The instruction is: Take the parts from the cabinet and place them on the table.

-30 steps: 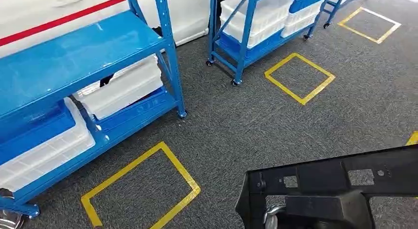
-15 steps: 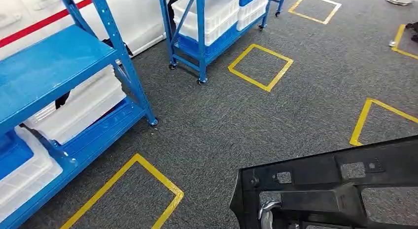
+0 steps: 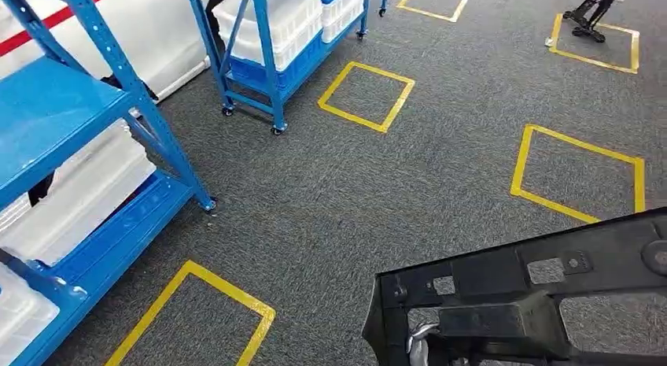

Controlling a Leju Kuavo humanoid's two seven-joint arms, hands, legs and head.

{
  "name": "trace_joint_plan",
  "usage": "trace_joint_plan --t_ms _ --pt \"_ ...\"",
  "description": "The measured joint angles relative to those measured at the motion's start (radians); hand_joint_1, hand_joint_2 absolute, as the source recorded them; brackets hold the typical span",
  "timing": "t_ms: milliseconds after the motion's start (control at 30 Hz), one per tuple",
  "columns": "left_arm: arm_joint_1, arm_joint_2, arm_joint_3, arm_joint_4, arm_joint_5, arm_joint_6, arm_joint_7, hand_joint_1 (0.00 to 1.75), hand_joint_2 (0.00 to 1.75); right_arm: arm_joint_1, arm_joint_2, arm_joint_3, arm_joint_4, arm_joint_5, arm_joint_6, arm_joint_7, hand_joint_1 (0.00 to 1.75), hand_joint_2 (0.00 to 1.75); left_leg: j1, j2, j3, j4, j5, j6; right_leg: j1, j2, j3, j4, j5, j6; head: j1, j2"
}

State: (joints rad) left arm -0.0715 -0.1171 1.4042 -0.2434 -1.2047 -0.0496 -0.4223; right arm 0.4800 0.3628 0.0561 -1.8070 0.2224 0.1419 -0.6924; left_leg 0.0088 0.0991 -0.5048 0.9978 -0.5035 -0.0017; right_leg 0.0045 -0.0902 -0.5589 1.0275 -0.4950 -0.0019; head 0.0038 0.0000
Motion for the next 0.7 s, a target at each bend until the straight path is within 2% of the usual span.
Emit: trace_joint_plan --t_ms 33,100,133,167,200,233,267,300,333,367,400,433,467,500,567,633,667,700 --pt "-0.001 0.000 0.000 0.000 -0.002 0.000 0.000 0.00 0.00 0.001 0.000 0.000 0.000 0.001 0.000 -0.001 1.75 1.75 0.001 0.006 0.004 0.001 -0.001 -0.006 0.000 0.019 -0.004 -0.003 0.005 -0.006 -0.001 0.000" --pt "-0.006 0.000 0.000 0.000 -0.005 0.000 -0.001 0.00 0.00 0.004 0.000 0.000 0.000 0.001 0.000 0.000 1.75 1.75 0.001 0.029 0.011 -0.005 0.000 -0.017 0.007 0.041 -0.010 -0.002 0.005 -0.015 0.000 0.000" --pt "-0.007 0.000 0.000 0.000 -0.005 0.000 -0.002 0.00 0.00 0.004 0.000 0.000 0.000 0.001 0.000 0.000 1.75 1.75 0.002 0.041 0.016 -0.007 -0.002 -0.024 0.000 0.053 -0.009 -0.012 0.011 -0.024 0.001 0.000" --pt "-0.007 0.000 0.000 0.000 -0.006 -0.002 -0.002 0.00 0.00 0.004 0.001 0.001 0.000 0.004 0.000 0.001 1.75 1.75 0.007 0.010 0.012 0.005 -0.017 -0.029 -0.007 0.063 -0.003 -0.019 0.017 -0.032 0.000 0.000" --pt "-0.007 -0.001 0.000 0.000 -0.006 -0.004 -0.003 0.00 0.00 0.001 0.002 0.002 0.000 0.006 0.000 0.001 1.75 1.75 0.007 -0.043 -0.007 0.048 -0.052 -0.030 -0.008 0.073 -0.004 -0.021 0.020 -0.038 -0.003 0.000" --pt "-0.005 -0.001 0.000 0.000 -0.002 -0.005 -0.003 0.00 0.00 -0.006 0.003 0.004 0.003 0.012 -0.002 0.004 1.75 1.75 0.008 -0.075 -0.041 0.125 -0.097 -0.031 -0.007 0.084 -0.007 -0.021 0.021 -0.043 -0.009 0.000" --pt "-0.002 0.002 0.000 0.000 0.000 -0.005 -0.003 0.00 0.00 -0.011 0.003 0.008 0.007 0.015 -0.007 0.007 1.75 1.75 0.008 -0.089 -0.082 0.215 -0.139 -0.032 -0.005 0.099 -0.008 -0.020 0.022 -0.046 -0.010 0.000" --pt "0.000 0.004 0.000 0.000 0.001 -0.006 -0.003 0.00 0.00 -0.016 0.003 0.012 0.011 0.017 -0.010 0.010 1.75 1.75 0.007 -0.093 -0.120 0.290 -0.162 -0.032 -0.001 0.115 -0.009 -0.019 0.023 -0.048 -0.011 0.000" --pt "0.001 0.005 0.000 0.000 0.003 -0.006 -0.002 0.00 0.00 -0.017 0.003 0.014 0.014 0.017 -0.011 0.011 1.75 1.75 0.007 -0.093 -0.137 0.321 -0.159 -0.031 0.001 0.129 -0.010 -0.018 0.023 -0.048 -0.010 0.000" --pt "0.001 0.005 0.000 0.000 0.005 -0.006 -0.002 0.00 0.00 -0.018 0.003 0.015 0.017 0.018 -0.012 0.011 1.75 1.75 0.007 -0.095 -0.132 0.302 -0.133 -0.028 0.002 0.143 -0.009 -0.015 0.023 -0.048 -0.010 0.000" --pt "0.000 0.006 0.000 0.000 0.007 -0.006 -0.002 0.00 0.00 -0.019 0.003 0.016 0.019 0.018 -0.012 0.012 1.75 1.75 0.007 -0.098 -0.105 0.235 -0.084 -0.024 0.003 0.159 -0.009 -0.011 0.023 -0.047 -0.010 0.000" --pt "0.000 0.006 0.000 0.000 0.007 -0.007 -0.002 0.00 0.00 -0.021 0.003 0.017 0.020 0.018 -0.012 0.013 1.75 1.75 0.007 -0.108 -0.066 0.144 -0.033 -0.020 0.003 0.173 -0.009 -0.008 0.022 -0.046 -0.010 0.000" --pt "0.000 0.007 0.000 0.000 0.007 -0.007 -0.002 0.00 0.00 -0.023 0.003 0.018 0.021 0.018 -0.012 0.013 1.75 1.75 0.007 -0.148 -0.024 0.045 0.013 -0.014 0.003 0.187 -0.010 -0.004 0.020 -0.044 -0.011 0.000" --pt "-0.001 0.010 0.000 0.000 0.007 -0.007 -0.002 0.00 0.00 -0.026 0.003 0.018 0.023 0.018 -0.012 0.013 1.75 1.75 0.009 -0.207 -0.016 0.020 -0.005 -0.009 0.005 0.197 -0.016 0.000 0.020 -0.040 -0.008 0.000" --pt "0.000 0.010 0.000 0.000 0.008 -0.008 -0.004 0.00 0.00 -0.030 0.003 0.021 0.024 0.019 -0.018 0.016 1.75 1.75 0.004 -0.189 -0.017 0.009 0.000 -0.008 -0.005 0.223 -0.027 0.001 0.025 -0.026 -0.010 0.000" --pt "-0.003 0.012 0.000 0.000 0.008 -0.011 -0.007 0.00 0.00 -0.029 0.002 0.024 0.024 0.020 -0.037 0.022 1.75 1.75 0.002 -0.163 -0.010 -0.001 0.009 0.004 -0.007 0.252 -0.033 -0.007 0.035 -0.009 -0.010 0.000" --pt "-0.005 0.011 0.000 0.000 0.008 -0.012 -0.007 0.00 0.00 -0.031 0.000 0.025 0.024 0.020 -0.044 0.023 1.75 1.75 0.014 -0.145 -0.005 -0.017 0.019 0.012 -0.006 0.234 -0.033 0.002 0.028 -0.008 -0.009 0.000" --pt "-0.004 0.011 0.000 0.000 0.008 -0.013 -0.007 0.00 0.00 -0.033 -0.003 0.029 0.024 0.020 -0.050 0.023 1.75 1.75 0.010 -0.133 -0.001 -0.024 0.022 0.018 0.002 0.166 -0.050 0.035 -0.001 -0.005 -0.004 0.000"
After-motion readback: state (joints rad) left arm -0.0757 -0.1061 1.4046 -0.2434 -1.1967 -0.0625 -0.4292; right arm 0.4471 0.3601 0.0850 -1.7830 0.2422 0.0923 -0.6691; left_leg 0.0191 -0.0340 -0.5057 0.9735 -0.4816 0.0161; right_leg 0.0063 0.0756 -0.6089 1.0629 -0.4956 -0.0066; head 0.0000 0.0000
